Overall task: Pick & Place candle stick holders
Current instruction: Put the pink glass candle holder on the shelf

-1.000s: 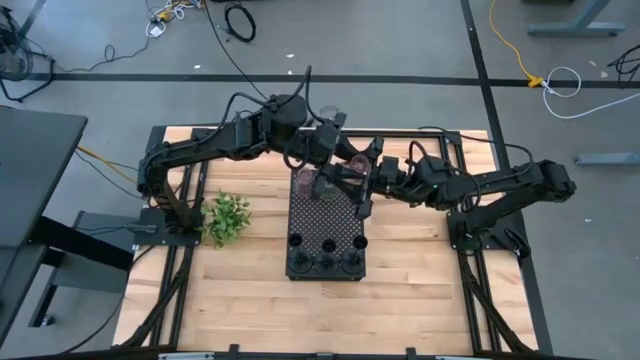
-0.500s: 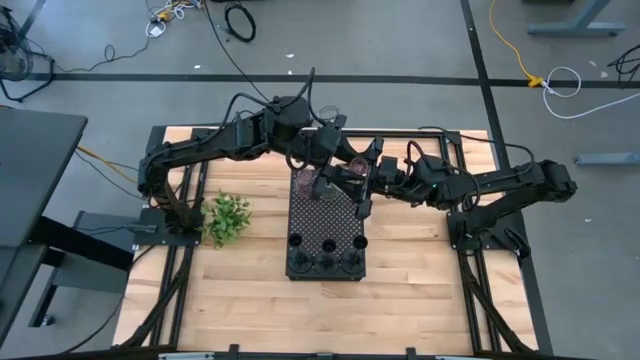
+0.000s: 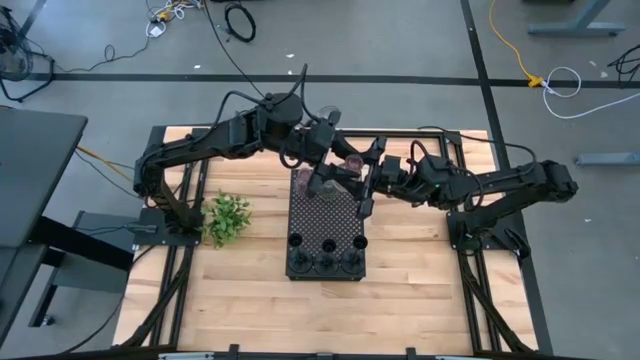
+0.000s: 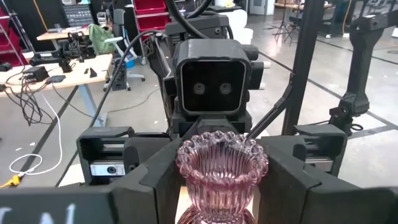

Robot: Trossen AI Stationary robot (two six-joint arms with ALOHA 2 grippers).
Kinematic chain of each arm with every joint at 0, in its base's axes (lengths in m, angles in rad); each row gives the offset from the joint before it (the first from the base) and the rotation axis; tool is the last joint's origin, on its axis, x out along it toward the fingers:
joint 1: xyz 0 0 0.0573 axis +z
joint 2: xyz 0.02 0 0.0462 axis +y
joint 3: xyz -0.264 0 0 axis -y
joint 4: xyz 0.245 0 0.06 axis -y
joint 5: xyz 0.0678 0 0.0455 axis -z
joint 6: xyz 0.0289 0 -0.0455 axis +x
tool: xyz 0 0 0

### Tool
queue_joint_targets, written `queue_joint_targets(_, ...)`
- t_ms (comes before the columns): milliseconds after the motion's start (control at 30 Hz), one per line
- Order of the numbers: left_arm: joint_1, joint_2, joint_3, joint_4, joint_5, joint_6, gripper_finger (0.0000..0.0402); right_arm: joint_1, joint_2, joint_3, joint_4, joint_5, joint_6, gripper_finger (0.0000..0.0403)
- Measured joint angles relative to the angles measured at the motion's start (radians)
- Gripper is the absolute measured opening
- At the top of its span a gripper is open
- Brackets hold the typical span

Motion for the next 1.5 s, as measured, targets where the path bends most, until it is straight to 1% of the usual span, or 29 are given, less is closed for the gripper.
queue_joint_targets(133,-0.001,-0.001,0.0,0.0,0.003,-0.006,0.0192,0.0,-0.003,-0.001,-0.008,0.001,-0.004,0.0207)
queue_joint_targets(200,0.0,-0.011,0.0,0.002,0.003,-0.009,0.0197,0.0,-0.003,-0.002,-0.013,0.004,-0.008,0.0196)
queue_joint_targets(233,0.0,-0.021,0.001,0.021,0.006,-0.008,0.0199,0.0,-0.002,-0.003,-0.027,0.01,-0.006,0.0182)
queue_joint_targets(300,0.001,-0.058,0.011,0.048,0.016,-0.008,0.02,0.0,0.005,-0.012,-0.074,0.03,-0.007,0.0107)
queue_joint_targets(333,0.001,-0.076,0.015,0.06,0.02,-0.008,0.02,-0.001,0.013,-0.013,-0.097,0.037,-0.005,0.012)
queue_joint_targets(367,0.0,-0.087,0.016,0.065,0.02,-0.007,0.02,-0.002,0.013,-0.016,-0.113,0.05,-0.004,0.0122)
queue_joint_targets(467,0.001,-0.115,0.009,0.037,-0.006,-0.004,0.0196,-0.002,-0.003,-0.007,-0.084,0.079,-0.004,0.012)
queue_joint_targets(533,0.002,-0.131,0.006,0.024,-0.037,-0.005,0.0193,-0.006,-0.001,-0.01,-0.111,0.097,-0.002,0.012)
queue_joint_targets(633,0.003,-0.191,0.01,0.011,-0.041,-0.005,0.0188,-0.016,0.006,-0.016,-0.173,0.121,0.002,0.012)
queue_joint_targets(800,0.003,-0.252,0.006,-0.122,-0.067,-0.001,0.0186,-0.049,0.0,-0.011,-0.242,0.143,0.037,0.012)
queue_joint_targets(1067,0.006,-0.33,0.007,-0.293,-0.17,0.013,0.0186,-0.098,0.001,-0.016,-0.352,0.143,0.103,0.012)
queue_joint_targets(1167,0.007,-0.334,0.005,-0.348,-0.19,0.021,0.0186,-0.104,-0.001,-0.05,-0.352,0.144,0.129,0.012)
queue_joint_targets(1267,0.007,-0.349,0.005,-0.364,-0.193,0.023,0.0186,-0.103,0.0,-0.092,-0.342,0.157,0.156,0.012)
queue_joint_targets(1500,0.007,-0.351,0.005,-0.397,-0.232,0.062,0.0186,-0.103,0.0,-0.216,-0.156,0.159,0.195,0.012)
